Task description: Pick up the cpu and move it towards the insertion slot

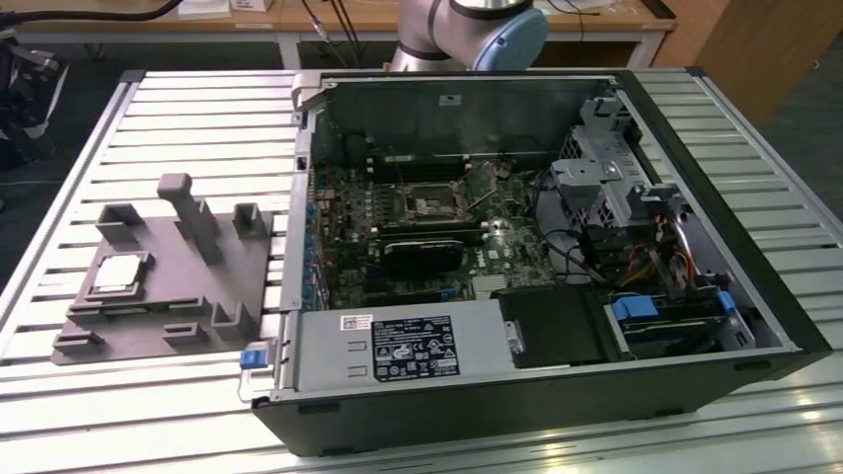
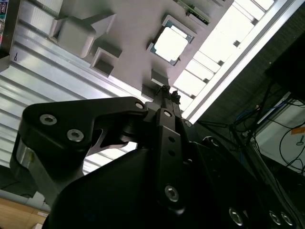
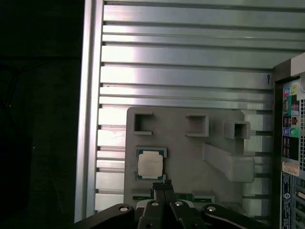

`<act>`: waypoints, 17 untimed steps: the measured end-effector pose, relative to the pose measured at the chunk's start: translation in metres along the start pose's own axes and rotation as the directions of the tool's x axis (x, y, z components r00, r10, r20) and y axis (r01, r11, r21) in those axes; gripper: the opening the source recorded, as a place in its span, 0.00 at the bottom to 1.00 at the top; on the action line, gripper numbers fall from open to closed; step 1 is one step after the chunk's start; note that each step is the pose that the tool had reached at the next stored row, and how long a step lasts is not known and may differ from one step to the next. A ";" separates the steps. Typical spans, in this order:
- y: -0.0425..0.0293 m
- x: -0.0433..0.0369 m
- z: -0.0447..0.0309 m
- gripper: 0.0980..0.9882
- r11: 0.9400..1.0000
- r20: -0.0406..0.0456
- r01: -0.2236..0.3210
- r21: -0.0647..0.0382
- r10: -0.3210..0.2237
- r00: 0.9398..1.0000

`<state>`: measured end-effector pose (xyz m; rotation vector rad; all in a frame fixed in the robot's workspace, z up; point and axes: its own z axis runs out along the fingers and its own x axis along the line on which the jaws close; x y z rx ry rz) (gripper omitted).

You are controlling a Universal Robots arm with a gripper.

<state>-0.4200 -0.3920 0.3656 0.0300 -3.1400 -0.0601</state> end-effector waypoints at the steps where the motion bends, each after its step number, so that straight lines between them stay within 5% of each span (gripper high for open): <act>1: 0.0000 0.0003 0.0001 0.01 1.000 0.000 0.000 0.000 0.000 1.000; 17: -0.0003 0.0046 0.0028 0.01 1.000 0.000 0.000 0.001 0.000 1.000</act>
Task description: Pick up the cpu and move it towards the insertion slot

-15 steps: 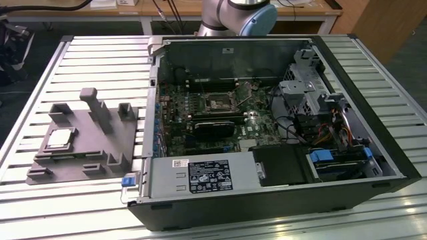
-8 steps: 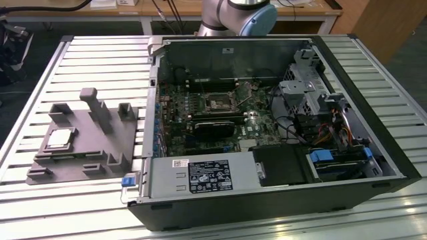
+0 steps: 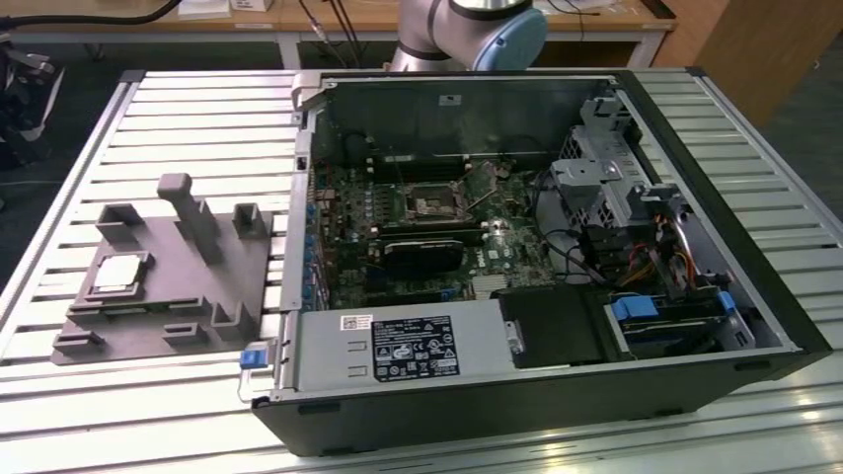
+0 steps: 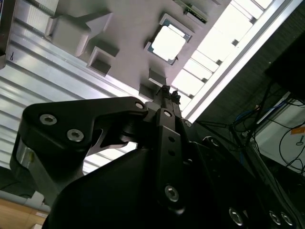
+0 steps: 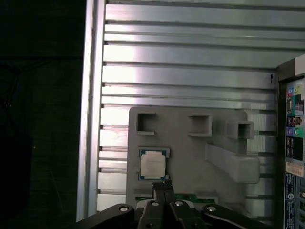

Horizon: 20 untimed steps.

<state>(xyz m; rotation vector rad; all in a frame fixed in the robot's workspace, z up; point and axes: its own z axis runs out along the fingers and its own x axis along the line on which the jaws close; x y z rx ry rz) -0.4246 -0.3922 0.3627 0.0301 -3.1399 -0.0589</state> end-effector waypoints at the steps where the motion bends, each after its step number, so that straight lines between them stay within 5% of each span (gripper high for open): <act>1: -0.0001 0.0007 0.0004 0.01 1.000 0.000 0.000 0.000 0.000 1.000; 9: -0.0014 0.0040 0.0092 0.02 1.000 0.000 0.001 0.000 -0.001 1.000; 20: -0.0033 0.0078 0.0291 0.55 1.000 0.001 0.001 0.000 -0.001 1.000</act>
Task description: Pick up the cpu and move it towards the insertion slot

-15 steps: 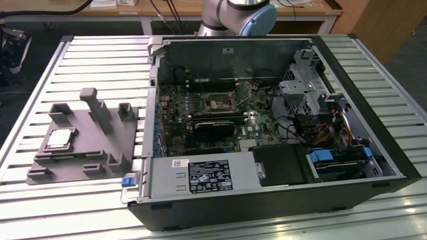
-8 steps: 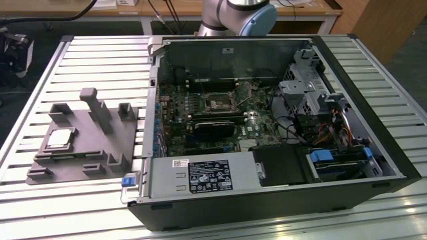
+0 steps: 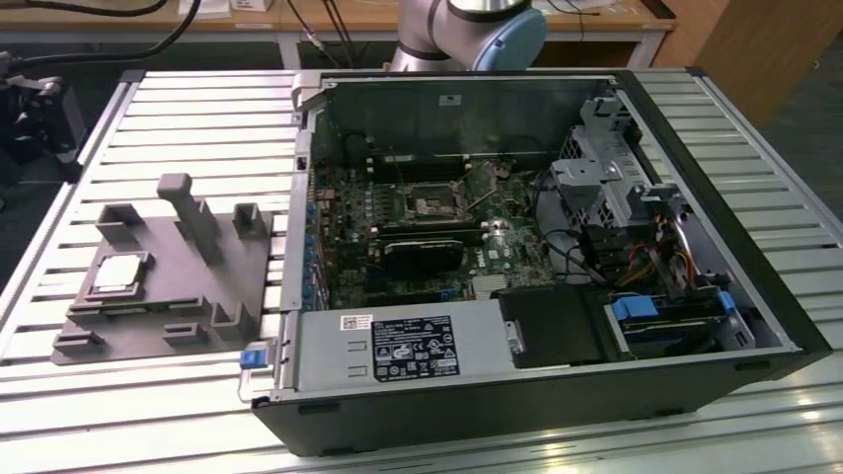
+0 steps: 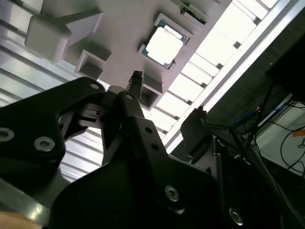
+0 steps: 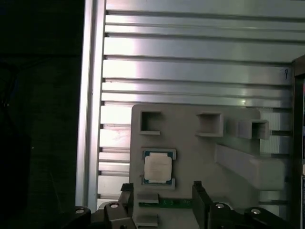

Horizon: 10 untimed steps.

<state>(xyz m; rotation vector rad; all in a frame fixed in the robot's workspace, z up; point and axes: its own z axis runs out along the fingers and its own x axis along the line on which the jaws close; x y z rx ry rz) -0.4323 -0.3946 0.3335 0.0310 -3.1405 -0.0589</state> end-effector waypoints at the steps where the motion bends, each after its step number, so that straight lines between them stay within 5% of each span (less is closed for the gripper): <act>1: -0.0001 0.0001 0.0018 0.55 1.000 0.000 0.000 0.000 0.000 1.000; 4: -0.0003 0.0002 0.0070 0.74 1.000 0.000 0.000 0.000 0.000 1.000; 10: -0.0006 0.0003 0.0150 0.88 1.000 0.000 0.000 0.000 0.000 1.000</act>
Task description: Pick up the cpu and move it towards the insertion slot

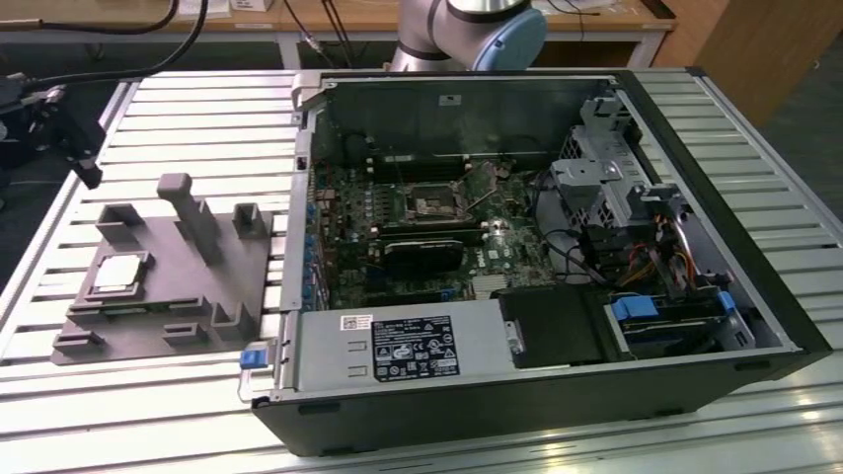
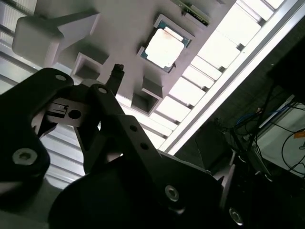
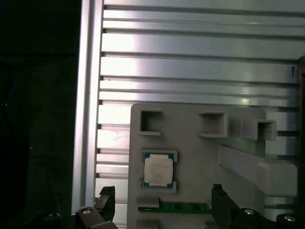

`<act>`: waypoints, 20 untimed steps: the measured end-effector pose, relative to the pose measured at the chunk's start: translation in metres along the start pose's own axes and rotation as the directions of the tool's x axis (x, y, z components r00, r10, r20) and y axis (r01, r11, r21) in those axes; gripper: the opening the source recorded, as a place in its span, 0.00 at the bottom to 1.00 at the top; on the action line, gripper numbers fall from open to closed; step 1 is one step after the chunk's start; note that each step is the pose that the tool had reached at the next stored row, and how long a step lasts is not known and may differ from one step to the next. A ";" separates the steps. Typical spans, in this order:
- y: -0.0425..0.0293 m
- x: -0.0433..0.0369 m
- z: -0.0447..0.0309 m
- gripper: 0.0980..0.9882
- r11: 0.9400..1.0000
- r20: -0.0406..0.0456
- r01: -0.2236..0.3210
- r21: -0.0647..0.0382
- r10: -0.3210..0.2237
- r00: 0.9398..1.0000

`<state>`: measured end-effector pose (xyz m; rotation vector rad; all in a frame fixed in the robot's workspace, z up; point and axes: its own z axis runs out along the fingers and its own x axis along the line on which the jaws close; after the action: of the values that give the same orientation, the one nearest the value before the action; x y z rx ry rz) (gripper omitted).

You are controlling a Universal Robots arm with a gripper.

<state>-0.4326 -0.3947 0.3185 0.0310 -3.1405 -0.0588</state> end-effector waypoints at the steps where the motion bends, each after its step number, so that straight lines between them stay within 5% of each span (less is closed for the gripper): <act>1: -0.0001 0.0000 0.0013 0.88 1.000 0.000 0.000 0.000 0.000 1.000; 7: -0.0003 0.0000 0.0077 0.89 1.000 0.000 0.000 0.000 0.000 1.000; 10: -0.0004 0.0000 0.0104 1.00 1.000 0.000 0.000 0.000 0.000 1.000; 20: -0.0007 0.0001 0.0188 1.00 1.000 0.000 0.000 0.000 0.000 1.000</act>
<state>-0.4327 -0.3947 0.2997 0.0311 -3.1404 -0.0588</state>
